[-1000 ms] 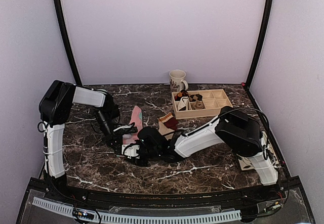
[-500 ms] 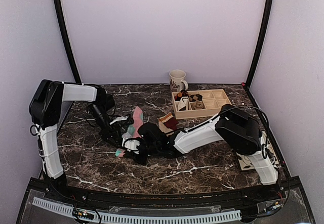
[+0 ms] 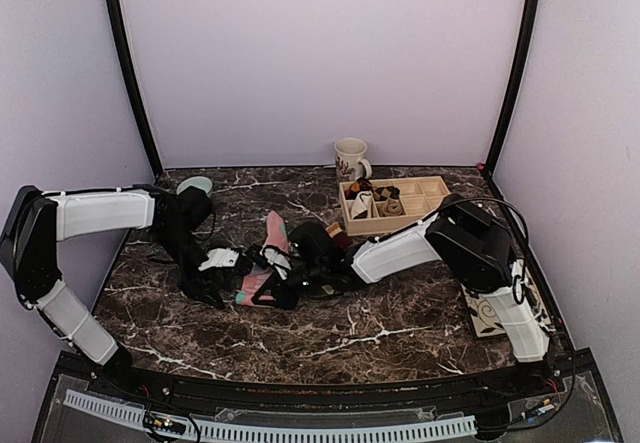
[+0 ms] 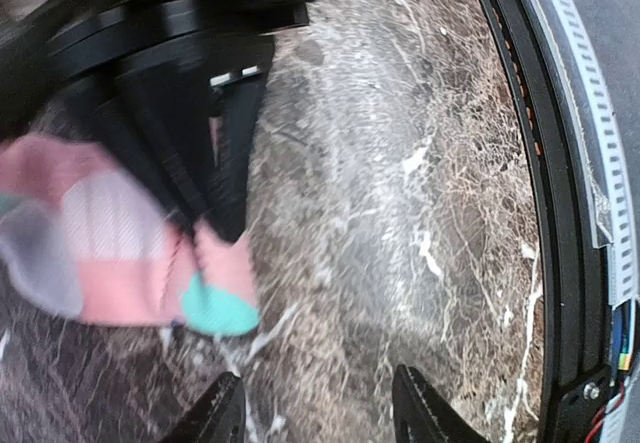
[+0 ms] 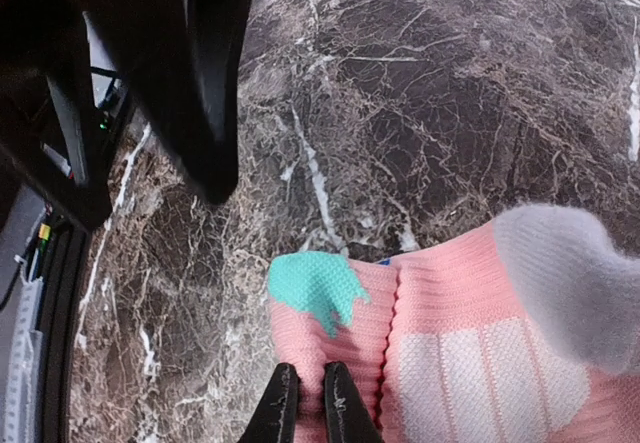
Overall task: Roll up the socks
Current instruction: Roll the sock at the center of the board.
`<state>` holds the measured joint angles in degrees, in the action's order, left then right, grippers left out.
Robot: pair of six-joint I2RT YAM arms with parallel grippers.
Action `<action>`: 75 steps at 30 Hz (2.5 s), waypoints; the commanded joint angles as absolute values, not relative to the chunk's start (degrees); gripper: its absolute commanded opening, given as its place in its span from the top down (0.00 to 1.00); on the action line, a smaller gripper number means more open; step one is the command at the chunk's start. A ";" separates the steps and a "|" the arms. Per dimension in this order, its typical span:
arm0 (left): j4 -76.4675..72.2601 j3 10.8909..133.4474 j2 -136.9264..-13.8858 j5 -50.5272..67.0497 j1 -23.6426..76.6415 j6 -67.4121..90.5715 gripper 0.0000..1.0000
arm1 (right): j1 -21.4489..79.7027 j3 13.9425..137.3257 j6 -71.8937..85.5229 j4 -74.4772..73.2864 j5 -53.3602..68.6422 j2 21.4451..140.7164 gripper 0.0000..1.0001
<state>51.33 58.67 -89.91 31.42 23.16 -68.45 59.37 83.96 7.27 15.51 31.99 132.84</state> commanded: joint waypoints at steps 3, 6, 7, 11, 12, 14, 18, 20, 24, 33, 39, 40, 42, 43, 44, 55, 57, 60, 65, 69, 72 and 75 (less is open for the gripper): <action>37.67 53.18 -86.12 25.83 28.62 -68.46 0.48 | 56.71 83.80 20.33 15.60 39.98 137.15 0.92; 32.94 51.43 -86.12 23.93 30.73 -68.59 0.49 | 56.64 85.31 20.02 13.07 40.39 138.35 0.92; 31.33 51.18 -86.51 23.61 31.13 -67.73 0.50 | 56.62 85.49 20.00 12.60 40.51 138.65 0.92; 27.96 51.01 -88.58 23.04 32.21 -66.62 0.54 | 56.60 84.39 21.22 14.17 40.59 139.00 0.92; 27.80 51.12 -89.13 23.14 32.47 -66.71 0.55 | 56.60 84.42 21.38 14.35 40.61 139.19 0.91; 27.79 51.34 -90.15 23.29 32.95 -66.75 0.58 | 56.60 84.54 21.60 14.37 40.52 139.66 0.91; 28.41 51.54 -93.16 22.67 33.31 -66.44 0.64 | 56.43 84.00 22.97 16.63 40.77 139.87 0.90; 28.68 51.53 -94.31 22.30 33.31 -66.08 0.64 | 56.34 83.58 23.49 17.64 40.88 139.72 0.89; 26.78 50.53 -94.77 22.56 33.31 -65.74 0.63 | 56.34 82.43 24.09 19.33 40.78 139.27 0.86; 28.69 52.21 -98.59 23.90 33.06 -65.77 1.00 | 54.48 75.76 23.11 24.18 37.50 133.71 0.01; 37.51 55.55 -99.74 29.19 31.80 -66.04 1.00 | 53.13 70.63 15.08 20.68 28.88 126.21 0.01; 38.92 56.08 -100.09 29.89 31.55 -66.26 1.00 | 52.96 69.25 14.11 20.80 27.00 124.71 0.01; 43.02 57.36 -101.22 31.30 30.92 -66.75 1.00 | 52.83 67.02 11.90 20.97 22.13 122.07 0.01; 44.38 57.98 -101.81 31.76 30.74 -66.86 1.00 | 52.75 65.61 11.36 21.24 19.75 120.61 0.01; 45.63 58.35 -102.24 32.04 30.62 -67.13 1.00 | 52.74 63.91 11.11 22.18 16.96 119.33 0.01; 50.13 59.73 -101.58 32.98 30.49 -67.36 1.00 | 45.98 61.28 27.40 37.72 17.40 112.59 0.01; 49.40 58.55 -100.30 32.13 30.54 -67.78 1.00 | 43.12 61.16 35.54 48.20 23.93 115.27 0.01; 47.73 55.87 -98.13 30.65 30.54 -68.83 1.00 | 40.72 72.54 40.10 45.28 30.85 123.03 0.01; 46.49 53.78 -96.97 30.20 30.56 -68.82 1.00 | 43.48 92.42 27.32 17.20 25.41 131.79 0.01; 45.28 53.04 -96.68 29.61 30.62 -69.35 1.00 | 43.46 102.62 25.58 8.28 23.67 138.28 0.01; 45.24 53.07 -96.95 29.41 30.63 -69.42 1.00 | 44.72 107.56 23.86 4.90 22.61 141.51 0.01; 44.56 52.21 -96.87 28.94 30.57 -69.85 1.00 | 46.38 112.43 21.73 0.21 21.24 145.10 0.04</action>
